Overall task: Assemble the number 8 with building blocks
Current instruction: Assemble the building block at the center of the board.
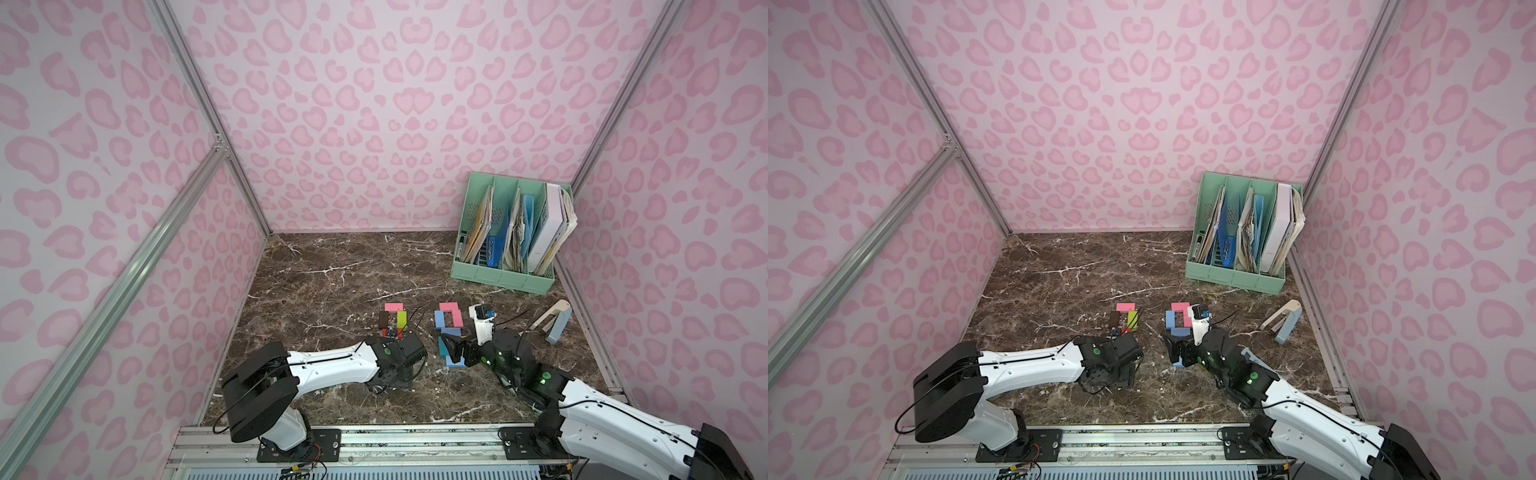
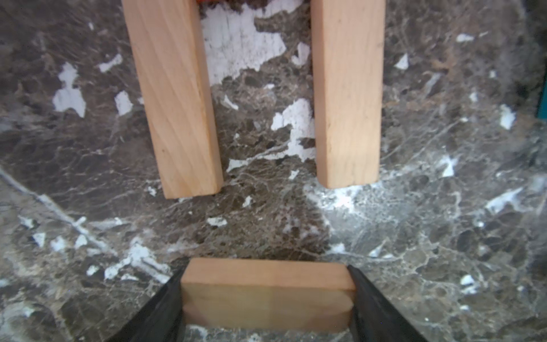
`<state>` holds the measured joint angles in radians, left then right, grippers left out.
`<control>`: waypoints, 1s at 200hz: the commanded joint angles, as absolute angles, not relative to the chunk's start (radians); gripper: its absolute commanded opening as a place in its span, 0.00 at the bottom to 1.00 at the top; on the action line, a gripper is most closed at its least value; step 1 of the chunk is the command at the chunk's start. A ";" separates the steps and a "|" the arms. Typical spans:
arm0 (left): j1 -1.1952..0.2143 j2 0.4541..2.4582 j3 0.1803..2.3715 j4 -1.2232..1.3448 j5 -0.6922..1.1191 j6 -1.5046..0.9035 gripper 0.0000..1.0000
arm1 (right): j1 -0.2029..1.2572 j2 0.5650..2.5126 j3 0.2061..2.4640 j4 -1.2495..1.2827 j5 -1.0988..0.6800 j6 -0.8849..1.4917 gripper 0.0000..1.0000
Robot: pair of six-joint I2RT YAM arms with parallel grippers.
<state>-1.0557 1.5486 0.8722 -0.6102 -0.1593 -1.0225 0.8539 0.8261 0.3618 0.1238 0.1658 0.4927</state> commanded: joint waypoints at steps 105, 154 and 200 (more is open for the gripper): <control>-1.053 1.637 0.928 -0.640 -0.231 -1.123 0.64 | 0.823 0.868 0.371 0.128 0.151 0.497 0.97; -1.049 1.660 0.925 -0.601 -0.212 -1.109 0.65 | 0.822 0.866 0.370 0.118 0.162 0.494 0.97; -1.030 1.651 0.916 -0.584 -0.207 -1.095 0.66 | 0.813 0.856 0.366 0.088 0.187 0.503 0.98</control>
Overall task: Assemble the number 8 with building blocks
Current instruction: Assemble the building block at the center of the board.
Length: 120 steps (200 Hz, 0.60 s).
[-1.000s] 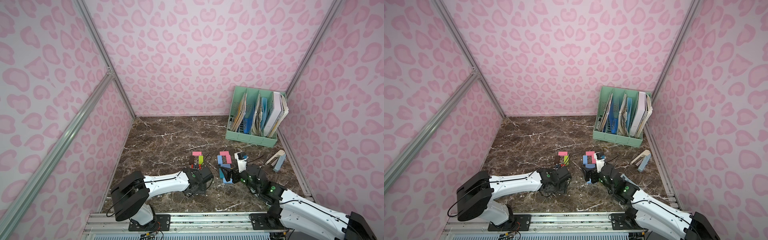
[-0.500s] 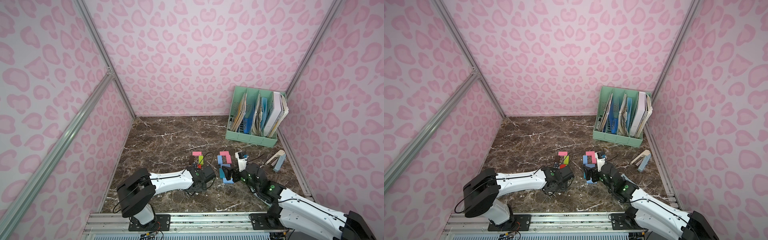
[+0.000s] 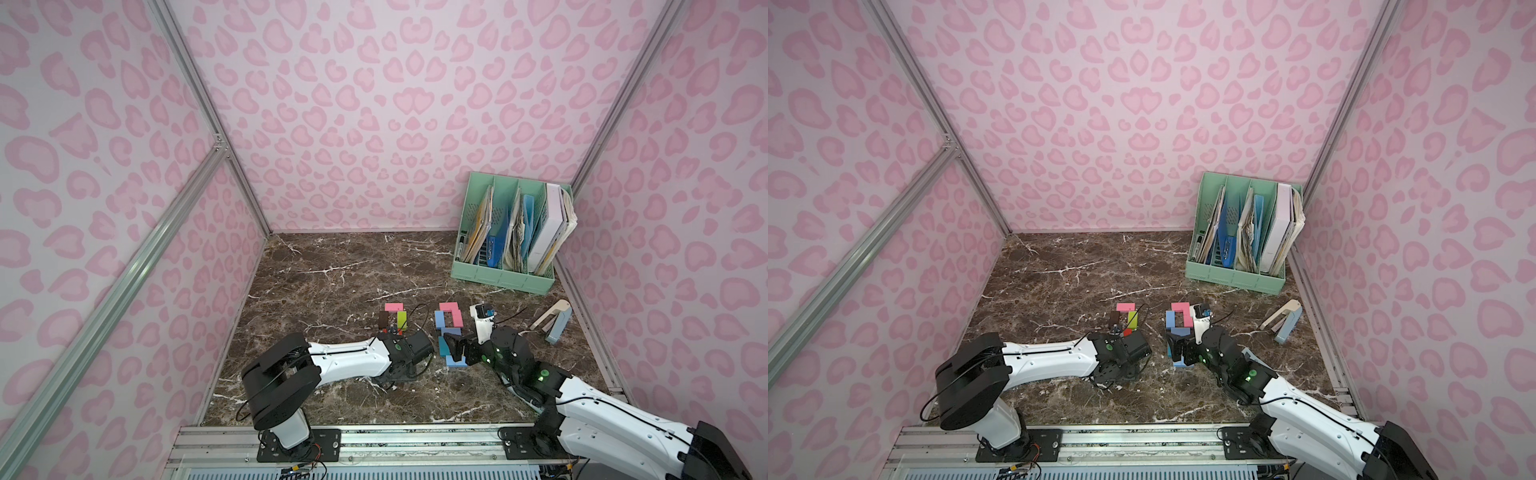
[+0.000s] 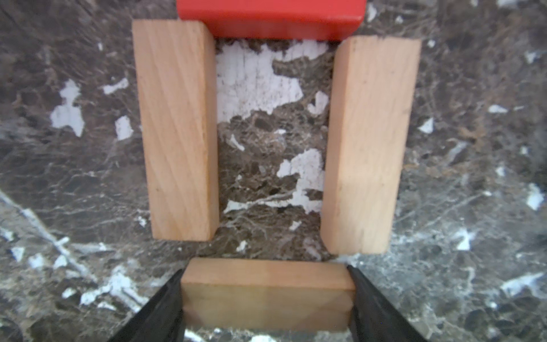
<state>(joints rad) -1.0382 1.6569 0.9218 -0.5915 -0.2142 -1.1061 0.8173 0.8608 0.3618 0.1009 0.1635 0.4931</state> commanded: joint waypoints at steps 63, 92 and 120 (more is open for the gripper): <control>-1.010 1.645 0.905 -0.570 -0.198 -1.080 0.68 | 0.796 0.825 0.351 0.078 0.185 0.515 0.98; -1.004 1.649 0.898 -0.558 -0.192 -1.078 0.68 | 0.795 0.824 0.348 0.079 0.179 0.518 0.98; -1.003 1.659 0.896 -0.550 -0.191 -1.077 0.68 | 0.795 0.828 0.348 0.084 0.172 0.520 0.98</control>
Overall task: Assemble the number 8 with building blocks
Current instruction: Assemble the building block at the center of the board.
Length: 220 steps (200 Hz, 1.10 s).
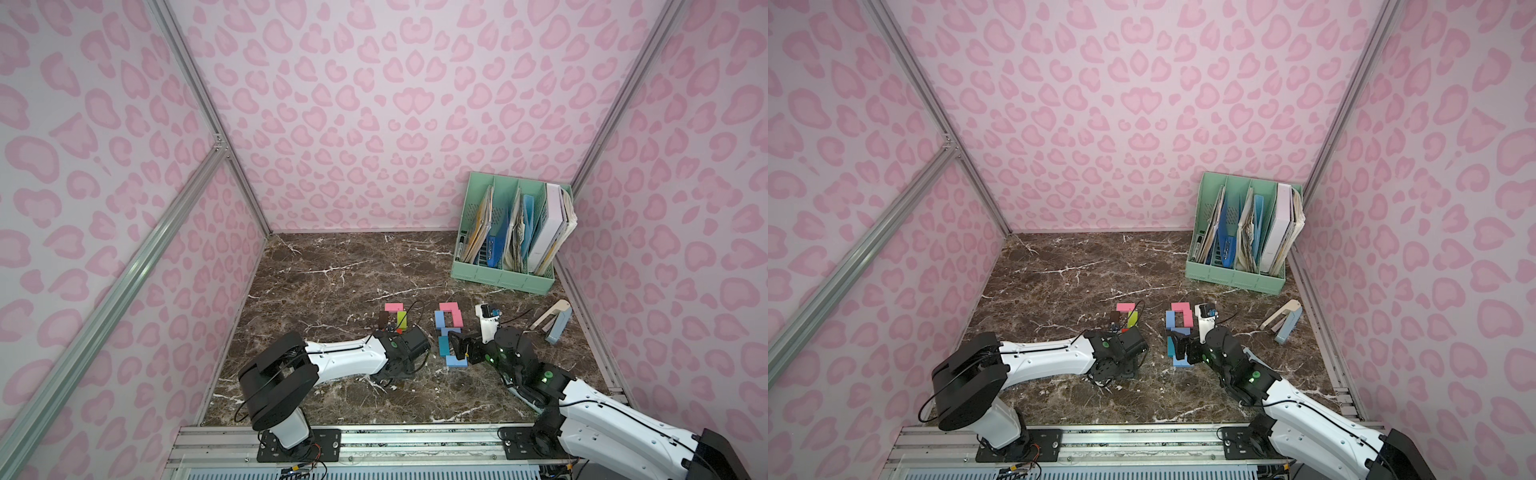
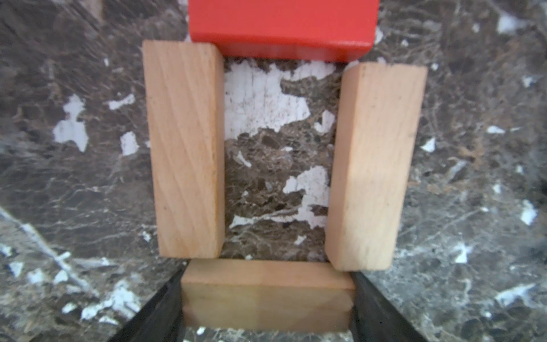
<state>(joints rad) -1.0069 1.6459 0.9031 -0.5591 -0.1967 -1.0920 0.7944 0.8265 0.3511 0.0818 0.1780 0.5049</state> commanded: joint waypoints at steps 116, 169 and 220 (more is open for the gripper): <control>-0.997 1.672 0.899 -0.546 -0.184 -1.074 0.73 | 0.793 0.841 0.351 0.090 0.158 0.522 0.98; -0.996 1.669 0.901 -0.538 -0.170 -1.083 0.79 | 0.793 0.842 0.352 0.091 0.149 0.519 0.98; -0.996 1.663 0.904 -0.539 -0.164 -1.094 0.89 | 0.793 0.840 0.356 0.088 0.145 0.516 0.98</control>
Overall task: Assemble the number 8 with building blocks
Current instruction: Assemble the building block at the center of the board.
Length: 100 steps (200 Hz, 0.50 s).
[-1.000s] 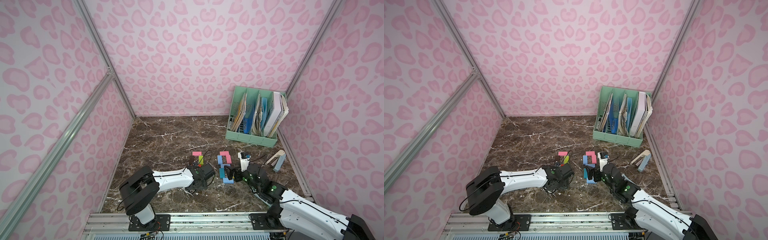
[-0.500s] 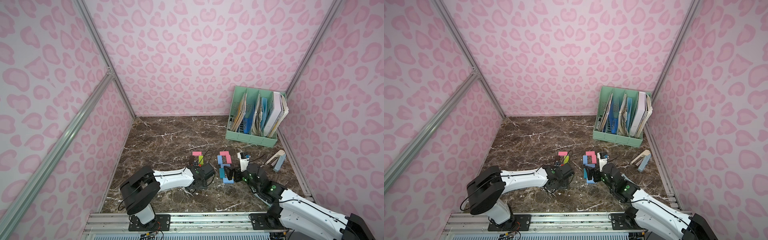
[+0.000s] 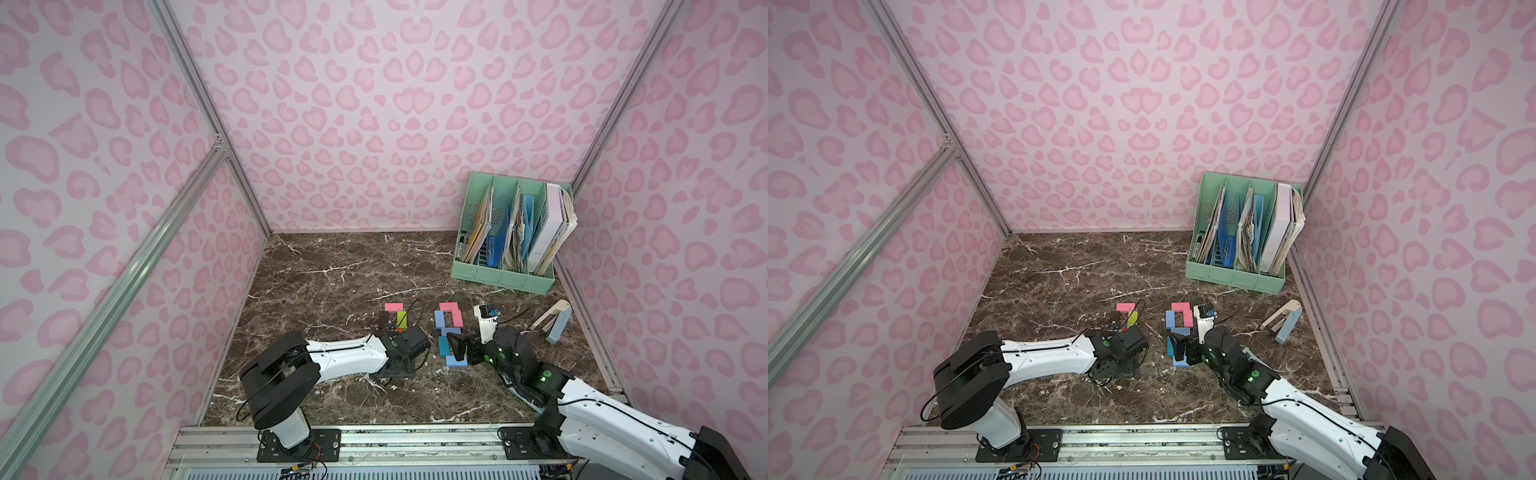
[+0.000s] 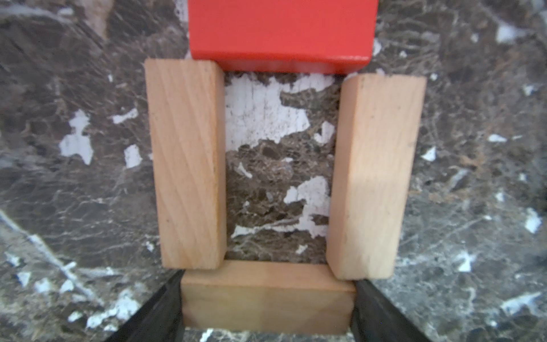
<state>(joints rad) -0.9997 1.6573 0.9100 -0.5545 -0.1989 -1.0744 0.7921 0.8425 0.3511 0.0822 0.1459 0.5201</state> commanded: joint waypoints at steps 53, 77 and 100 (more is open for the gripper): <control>-0.997 1.624 0.900 -0.541 -0.157 -1.110 0.96 | 0.793 0.834 0.357 0.083 0.144 0.511 0.98; -0.997 1.574 0.906 -0.565 -0.174 -1.113 0.98 | 0.793 0.835 0.364 0.081 0.146 0.508 0.98; -0.997 1.501 0.916 -0.607 -0.212 -1.111 0.98 | 0.793 0.837 0.373 0.081 0.141 0.503 0.98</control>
<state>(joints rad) -0.9970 1.5562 0.9039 -0.5499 -0.1741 -1.1015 0.7921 0.8352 0.3573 0.0807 0.1455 0.5182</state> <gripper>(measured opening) 0.983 0.977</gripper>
